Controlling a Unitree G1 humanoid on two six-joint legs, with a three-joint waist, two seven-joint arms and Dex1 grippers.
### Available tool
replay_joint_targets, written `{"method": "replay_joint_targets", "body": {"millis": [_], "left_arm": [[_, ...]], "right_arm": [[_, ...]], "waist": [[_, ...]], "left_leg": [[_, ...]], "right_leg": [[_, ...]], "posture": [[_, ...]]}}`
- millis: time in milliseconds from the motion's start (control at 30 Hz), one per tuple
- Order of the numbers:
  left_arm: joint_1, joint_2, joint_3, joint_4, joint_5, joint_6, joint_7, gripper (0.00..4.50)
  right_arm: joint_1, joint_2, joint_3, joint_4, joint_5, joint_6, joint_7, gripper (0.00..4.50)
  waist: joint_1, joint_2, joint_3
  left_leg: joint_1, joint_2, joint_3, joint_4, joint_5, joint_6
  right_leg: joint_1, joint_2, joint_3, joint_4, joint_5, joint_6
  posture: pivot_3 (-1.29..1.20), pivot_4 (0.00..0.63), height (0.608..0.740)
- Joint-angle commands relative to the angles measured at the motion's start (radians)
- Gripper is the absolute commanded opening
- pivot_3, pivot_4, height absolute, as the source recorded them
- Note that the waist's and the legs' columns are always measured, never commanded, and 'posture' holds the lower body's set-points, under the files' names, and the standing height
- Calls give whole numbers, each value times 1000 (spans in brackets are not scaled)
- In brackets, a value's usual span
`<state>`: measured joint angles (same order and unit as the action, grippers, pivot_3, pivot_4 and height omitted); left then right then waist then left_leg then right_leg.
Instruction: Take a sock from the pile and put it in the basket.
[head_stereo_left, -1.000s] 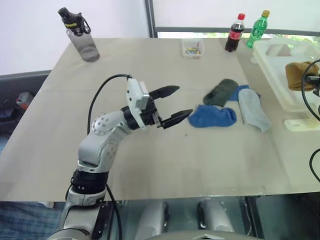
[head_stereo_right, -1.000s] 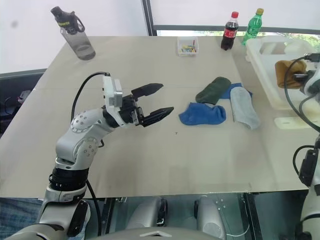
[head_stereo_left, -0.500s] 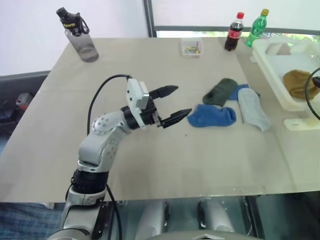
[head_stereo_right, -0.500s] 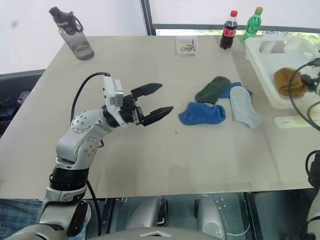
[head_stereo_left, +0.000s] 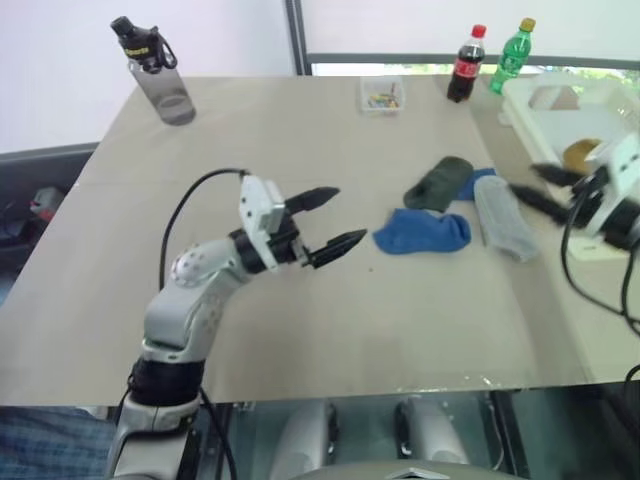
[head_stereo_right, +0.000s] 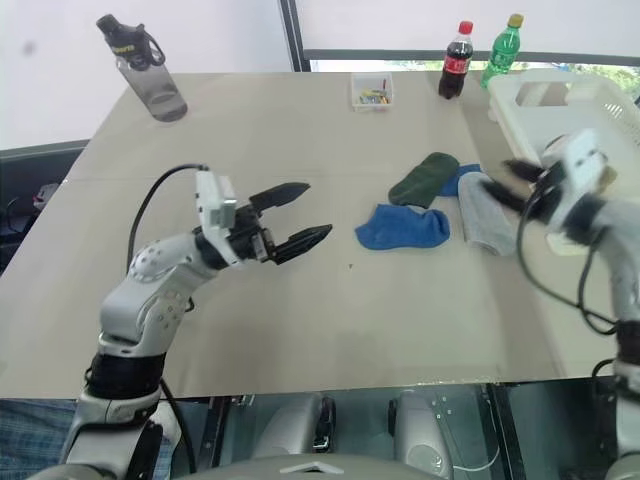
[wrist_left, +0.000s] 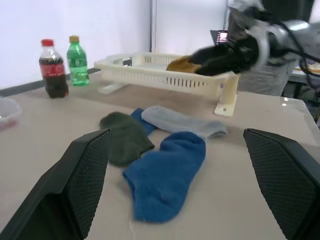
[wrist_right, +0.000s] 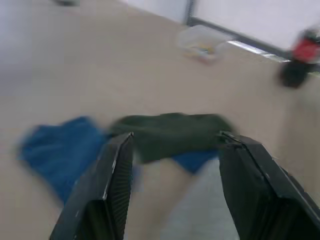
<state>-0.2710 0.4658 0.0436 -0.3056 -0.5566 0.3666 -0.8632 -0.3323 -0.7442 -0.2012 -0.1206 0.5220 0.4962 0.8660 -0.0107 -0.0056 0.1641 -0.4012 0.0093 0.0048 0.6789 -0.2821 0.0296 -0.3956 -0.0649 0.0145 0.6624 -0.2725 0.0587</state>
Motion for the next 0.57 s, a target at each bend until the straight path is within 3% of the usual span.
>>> {"method": "replay_joint_targets", "body": {"millis": [33,267,567], "left_arm": [[76,30,57,-82,-12,6,33,4500],[359,133,170,-217,6,69,112,4500],[573,183,309,-303,-7,92,129,4500]], "right_arm": [[65,-10,8,-151,62,40,38,2689],[285,-91,46,-214,-8,-87,193,2689],[321,-58,-25,-109,-8,-234,231,2689]], "waist": [[2,0,0],[3,0,0],[3,-1,0]], "left_leg": [[0,0,0,1,0,0],[2,-1,-3,2,-3,5],[5,-1,-4,2,-3,5]], "right_leg": [[0,0,0,1,0,0],[3,-1,-2,0,0,0],[6,-1,-3,0,0,0]], "posture": [[0,150,740],[0,150,740],[0,150,740]]}}
